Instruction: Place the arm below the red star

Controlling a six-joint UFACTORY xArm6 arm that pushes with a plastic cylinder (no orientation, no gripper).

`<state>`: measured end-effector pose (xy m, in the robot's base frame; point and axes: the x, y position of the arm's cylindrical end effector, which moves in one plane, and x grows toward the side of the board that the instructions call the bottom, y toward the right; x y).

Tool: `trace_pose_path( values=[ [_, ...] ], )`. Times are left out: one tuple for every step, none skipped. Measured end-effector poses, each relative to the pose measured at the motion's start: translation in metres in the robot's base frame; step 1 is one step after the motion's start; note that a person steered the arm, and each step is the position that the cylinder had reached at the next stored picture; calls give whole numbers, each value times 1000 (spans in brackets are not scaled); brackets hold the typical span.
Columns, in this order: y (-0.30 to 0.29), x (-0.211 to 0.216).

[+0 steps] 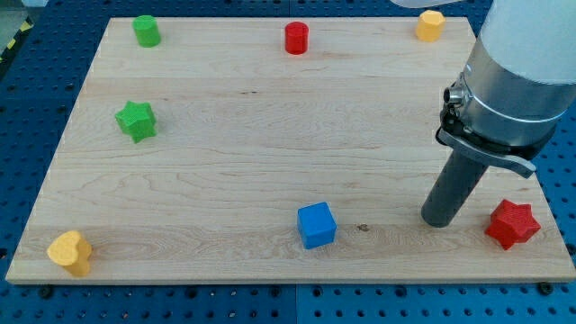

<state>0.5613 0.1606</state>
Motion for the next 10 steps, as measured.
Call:
trace_pose_path(
  values=[
    [0,2],
    [0,5],
    [1,18],
    [2,29],
    [5,52],
    [10,58],
    [20,56],
    [41,57],
    [59,58],
    [71,57]
  ],
)
